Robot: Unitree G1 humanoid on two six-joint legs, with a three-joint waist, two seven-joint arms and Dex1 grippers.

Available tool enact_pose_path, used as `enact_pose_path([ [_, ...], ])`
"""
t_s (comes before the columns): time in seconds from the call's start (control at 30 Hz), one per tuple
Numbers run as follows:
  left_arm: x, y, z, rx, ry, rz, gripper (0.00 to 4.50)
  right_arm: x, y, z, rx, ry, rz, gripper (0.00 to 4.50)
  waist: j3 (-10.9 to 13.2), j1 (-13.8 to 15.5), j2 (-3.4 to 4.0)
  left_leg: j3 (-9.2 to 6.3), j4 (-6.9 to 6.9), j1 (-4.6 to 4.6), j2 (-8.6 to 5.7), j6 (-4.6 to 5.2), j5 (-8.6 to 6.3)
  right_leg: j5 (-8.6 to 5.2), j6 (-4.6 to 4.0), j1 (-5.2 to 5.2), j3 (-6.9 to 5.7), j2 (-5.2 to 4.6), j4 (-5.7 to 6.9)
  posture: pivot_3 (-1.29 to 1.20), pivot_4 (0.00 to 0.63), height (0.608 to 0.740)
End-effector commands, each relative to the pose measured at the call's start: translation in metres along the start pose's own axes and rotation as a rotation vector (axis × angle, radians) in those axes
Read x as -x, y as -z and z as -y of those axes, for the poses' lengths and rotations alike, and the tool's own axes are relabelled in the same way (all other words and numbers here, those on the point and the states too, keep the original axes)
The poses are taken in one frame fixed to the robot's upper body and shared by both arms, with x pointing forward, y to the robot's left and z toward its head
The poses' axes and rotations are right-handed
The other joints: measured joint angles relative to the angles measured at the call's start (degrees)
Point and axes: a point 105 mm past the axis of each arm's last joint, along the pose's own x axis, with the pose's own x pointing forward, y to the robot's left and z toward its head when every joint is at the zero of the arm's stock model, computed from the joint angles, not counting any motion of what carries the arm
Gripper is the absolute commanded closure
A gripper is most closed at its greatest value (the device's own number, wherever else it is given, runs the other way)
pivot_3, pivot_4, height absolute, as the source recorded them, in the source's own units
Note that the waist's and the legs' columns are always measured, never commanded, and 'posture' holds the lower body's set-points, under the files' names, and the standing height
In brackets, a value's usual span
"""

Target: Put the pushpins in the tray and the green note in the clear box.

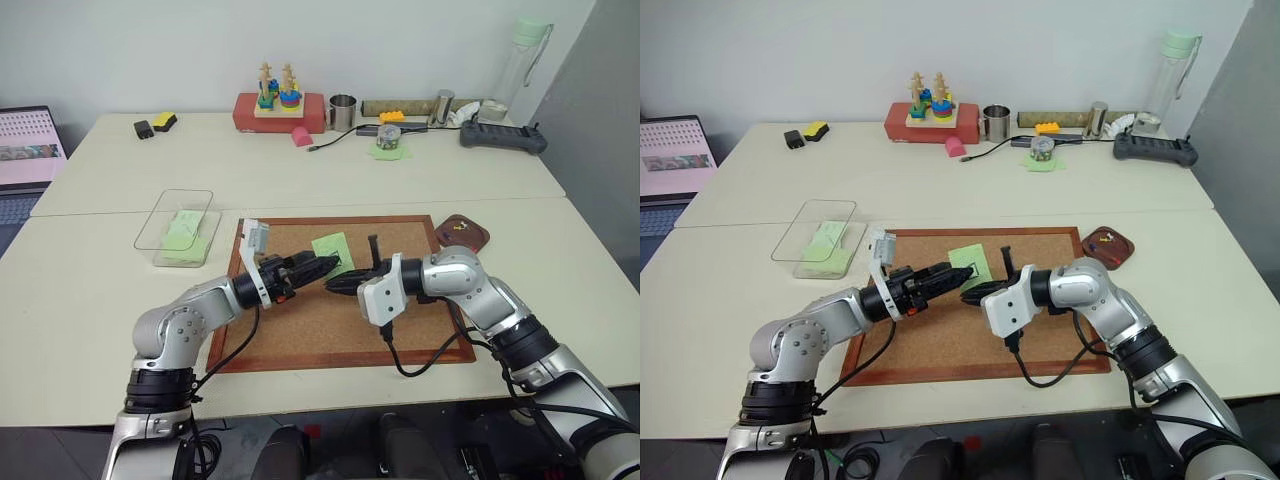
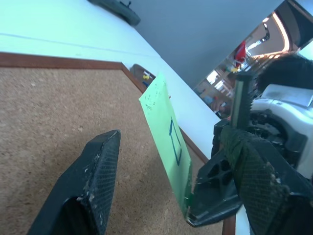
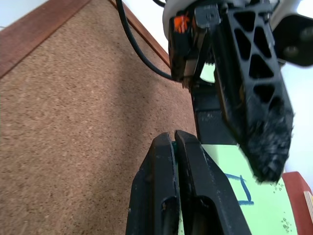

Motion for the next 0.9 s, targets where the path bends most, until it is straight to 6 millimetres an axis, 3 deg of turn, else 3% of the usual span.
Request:
enact_pose_path([
  [0.03,-0.008,-0.003,0.008,-0.035,0.051,0.009,1.21,0.001,-0.013,0.009,0.066,0.009,0.040,4.50,0.00,0.05,0.00,0.00,0.00,0.00,0.00,0.00,0.00,0.00,0.00,0.00,0.00,0.00,0.00,0.00,0.150,0.740],
  [0.13,-0.009,-0.004,0.007,-0.038,0.052,0.022,1.58,0.000,-0.014,0.009,0.067,0.009,0.045,4.50,0.00,0.14,0.00,0.00,0.01,0.00,0.00,-0.01,0.00,0.00,0.00,0.00,0.01,0.00,0.00,0.00,0.150,0.740],
  [0.67,-0.012,0.003,0.001,-0.101,0.018,0.005,4.43,-0.001,-0.013,0.007,0.066,0.006,0.049,4.50,0.00,0.32,0.00,0.01,0.01,0.00,-0.01,-0.01,0.01,0.00,0.00,0.00,0.01,0.00,0.00,0.00,0.150,0.740],
  [0.8,-0.012,0.003,0.000,-0.107,0.015,0.005,4.43,-0.001,-0.013,0.008,0.069,0.016,0.053,4.50,0.00,0.34,0.00,0.00,0.01,0.00,0.00,-0.01,0.01,0.00,0.00,0.00,0.01,0.00,0.00,0.00,0.150,0.740],
  [0.9,-0.014,0.002,-0.012,-0.138,-0.055,0.018,4.43,0.001,-0.016,0.015,0.072,0.055,0.065,4.50,0.00,0.35,0.00,0.01,0.01,0.00,0.00,-0.01,0.01,0.00,0.00,0.00,0.01,-0.01,0.00,0.00,0.150,0.740],
])
